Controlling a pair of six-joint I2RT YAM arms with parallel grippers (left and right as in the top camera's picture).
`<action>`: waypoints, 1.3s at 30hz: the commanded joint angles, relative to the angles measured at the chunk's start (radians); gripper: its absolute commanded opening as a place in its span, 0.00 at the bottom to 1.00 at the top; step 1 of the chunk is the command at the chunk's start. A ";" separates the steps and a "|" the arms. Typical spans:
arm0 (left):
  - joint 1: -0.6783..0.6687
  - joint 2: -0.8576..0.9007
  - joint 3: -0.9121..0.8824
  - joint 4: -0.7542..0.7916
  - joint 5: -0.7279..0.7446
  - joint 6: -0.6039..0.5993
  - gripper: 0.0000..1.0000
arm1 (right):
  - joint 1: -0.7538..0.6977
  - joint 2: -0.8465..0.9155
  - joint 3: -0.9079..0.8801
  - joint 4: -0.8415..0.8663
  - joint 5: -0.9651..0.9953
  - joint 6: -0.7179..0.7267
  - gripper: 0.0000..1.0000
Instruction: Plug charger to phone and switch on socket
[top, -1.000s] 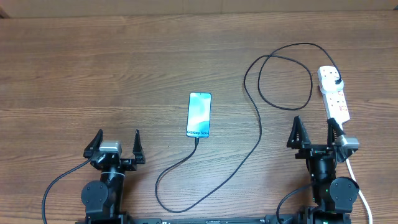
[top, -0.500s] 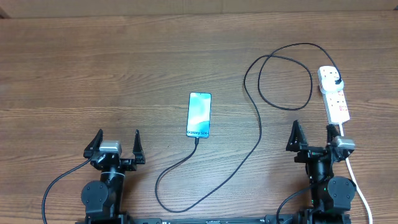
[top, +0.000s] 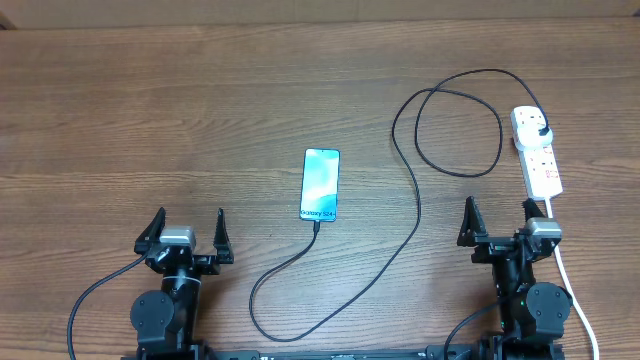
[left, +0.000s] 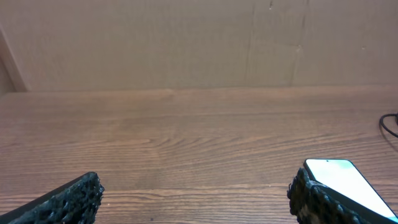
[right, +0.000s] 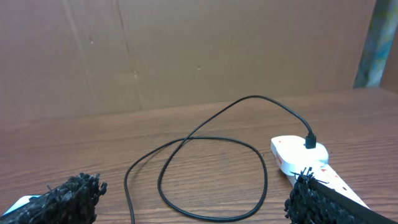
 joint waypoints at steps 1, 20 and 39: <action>0.005 -0.011 -0.004 0.000 0.011 -0.006 1.00 | 0.006 -0.011 -0.011 0.010 -0.034 -0.044 1.00; 0.005 -0.011 -0.004 0.000 0.011 -0.006 0.99 | 0.006 -0.011 -0.011 0.020 -0.135 -0.119 1.00; 0.005 -0.011 -0.004 0.000 0.011 -0.006 0.99 | 0.006 -0.010 -0.011 0.021 -0.135 -0.107 1.00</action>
